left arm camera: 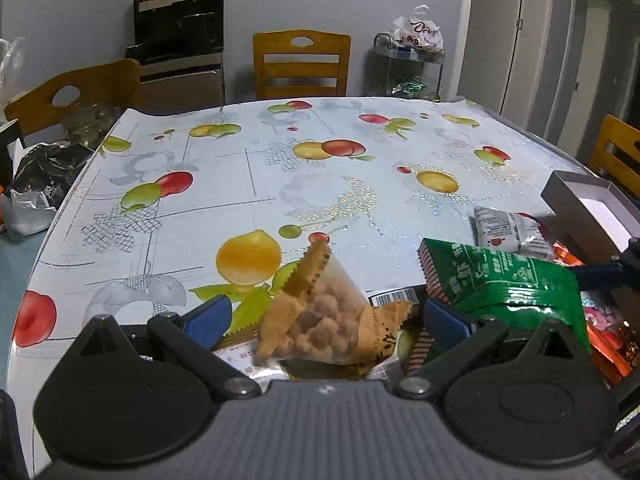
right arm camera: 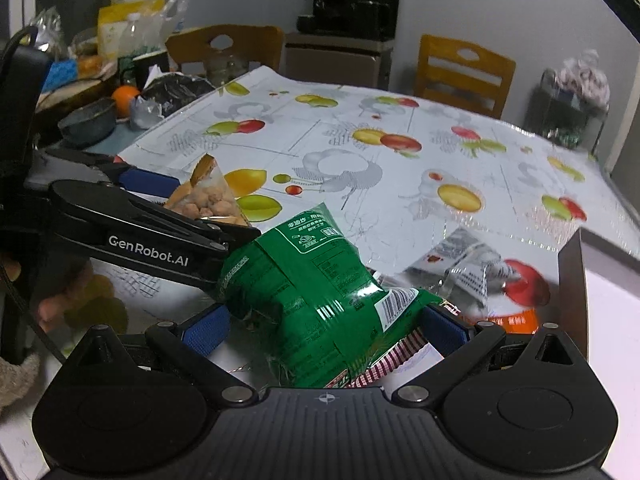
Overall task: Organize snacks
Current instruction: 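Close the left tool on the peanut bag while the right tool grasps the chip bag, then carry the peanut bag with the left tool while the right tool carries the chip bag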
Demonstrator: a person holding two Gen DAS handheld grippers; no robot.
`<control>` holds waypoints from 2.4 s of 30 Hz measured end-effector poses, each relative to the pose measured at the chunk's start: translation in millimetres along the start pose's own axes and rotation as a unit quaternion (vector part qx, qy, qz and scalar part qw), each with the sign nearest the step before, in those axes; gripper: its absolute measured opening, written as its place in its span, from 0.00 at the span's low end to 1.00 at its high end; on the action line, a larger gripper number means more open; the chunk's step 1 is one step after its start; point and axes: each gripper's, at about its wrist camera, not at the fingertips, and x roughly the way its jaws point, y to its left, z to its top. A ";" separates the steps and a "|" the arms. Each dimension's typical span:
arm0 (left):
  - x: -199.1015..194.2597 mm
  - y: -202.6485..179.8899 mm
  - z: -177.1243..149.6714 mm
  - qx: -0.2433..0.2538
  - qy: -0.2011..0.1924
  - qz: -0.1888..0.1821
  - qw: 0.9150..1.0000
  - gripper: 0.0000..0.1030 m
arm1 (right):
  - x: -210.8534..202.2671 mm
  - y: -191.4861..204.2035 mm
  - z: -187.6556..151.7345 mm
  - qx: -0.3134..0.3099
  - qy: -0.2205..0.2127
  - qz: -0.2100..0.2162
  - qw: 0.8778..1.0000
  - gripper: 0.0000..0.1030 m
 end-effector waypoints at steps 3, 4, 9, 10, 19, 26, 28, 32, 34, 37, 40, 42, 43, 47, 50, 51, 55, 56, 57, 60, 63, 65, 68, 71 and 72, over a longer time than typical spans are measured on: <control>2.6 2.6 -2.3 -0.011 -0.001 -0.007 1.000 1.00 | 3.1 1.5 0.7 -0.012 -0.003 -0.005 1.000 1.00; 3.2 3.7 -3.5 -0.014 -0.001 -0.008 1.000 1.00 | 3.8 2.1 0.6 -0.018 -0.006 -0.007 1.000 1.00; 3.0 5.5 -7.8 -0.013 -0.004 -0.011 1.000 0.95 | 7.1 6.2 -0.9 -0.060 -0.021 -0.012 0.998 1.00; 2.2 5.5 -8.4 -0.011 -0.006 -0.013 1.000 0.93 | 7.0 7.3 -2.0 -0.071 -0.026 -0.011 0.997 1.00; -4.1 1.8 -12.7 -0.003 -0.006 -0.019 1.000 0.62 | 2.1 2.8 -9.2 -0.068 -0.022 0.020 0.997 0.82; -10.8 0.7 -16.5 -0.012 -0.023 -0.026 0.999 0.58 | -5.6 -6.7 -15.5 -0.036 -0.039 0.035 0.998 0.73; -13.9 0.3 -16.6 -0.013 -0.028 -0.029 0.999 0.57 | -7.9 -7.1 -16.3 -0.036 -0.042 0.033 0.998 0.71; -23.4 0.6 -14.9 -0.015 -0.043 -0.035 0.998 0.55 | -13.0 -10.1 -16.9 -0.034 -0.045 0.032 0.998 0.62; -27.4 0.9 -13.5 -0.015 -0.050 -0.041 0.998 0.53 | -15.5 -12.3 -17.8 -0.030 -0.050 0.033 0.998 0.62; -31.9 -0.4 -12.6 -0.011 -0.056 -0.043 0.997 0.49 | -17.8 -15.8 -18.1 -0.023 -0.053 0.032 0.998 0.61; -35.1 -0.3 -13.1 -0.014 -0.061 -0.043 0.997 0.47 | -21.4 -19.3 -18.6 -0.017 -0.057 0.031 0.998 0.61; -36.6 1.5 -13.1 -0.018 -0.061 -0.044 0.997 0.33 | -25.2 -23.2 -19.3 -0.013 -0.062 0.028 0.998 0.60; -37.2 3.2 -12.7 -0.023 -0.061 -0.046 0.997 0.33 | -27.4 -25.5 -19.5 -0.010 -0.065 0.025 0.998 0.60; -38.8 4.2 -12.4 -0.022 -0.065 -0.044 0.997 0.32 | -31.6 -30.4 -19.5 -0.004 -0.069 0.018 0.997 0.60; -40.9 3.4 -12.8 -0.026 -0.069 -0.047 0.996 0.32 | -35.3 -33.8 -20.1 0.003 -0.073 0.019 0.997 0.60; -42.0 3.0 -12.7 -0.025 -0.070 -0.048 0.996 0.32 | -36.6 -34.7 -19.9 0.004 -0.074 0.020 0.997 0.60; -48.4 0.5 -9.1 -0.023 -0.079 -0.049 0.995 0.32 | -42.8 -40.1 -19.0 0.012 -0.084 0.017 0.996 0.59; -50.3 -0.2 -8.1 -0.022 -0.081 -0.049 0.995 0.32 | -44.6 -41.1 -18.7 0.013 -0.087 0.016 0.996 0.59; -51.8 -0.9 -6.6 -0.021 -0.083 -0.049 0.995 0.32 | -46.0 -43.2 -18.9 0.015 -0.089 0.015 0.996 0.59; -57.8 -4.1 -2.0 -0.019 -0.091 -0.049 0.994 0.32 | -49.8 -49.6 -18.5 0.022 -0.096 0.012 0.995 0.59; -63.6 -8.8 2.8 -0.014 -0.099 -0.052 0.994 0.32 | -53.9 -56.8 -18.8 0.029 -0.104 0.006 0.994 0.59; -67.7 -12.4 6.3 -0.011 -0.104 -0.054 0.993 0.32 | -56.9 -61.7 -19.2 0.033 -0.111 0.000 0.993 0.59; -72.8 -20.3 11.8 -0.005 -0.110 -0.060 0.992 0.32 | -62.2 -70.1 -17.3 0.036 -0.119 -0.006 0.992 0.59; -76.1 -29.7 18.3 0.004 -0.114 -0.067 0.991 0.32 | -69.4 -80.4 -14.8 0.045 -0.129 -0.014 0.991 0.58; -77.1 -32.9 20.5 0.007 -0.116 -0.070 0.991 0.32 | -72.4 -84.5 -14.5 0.049 -0.133 -0.016 0.990 0.58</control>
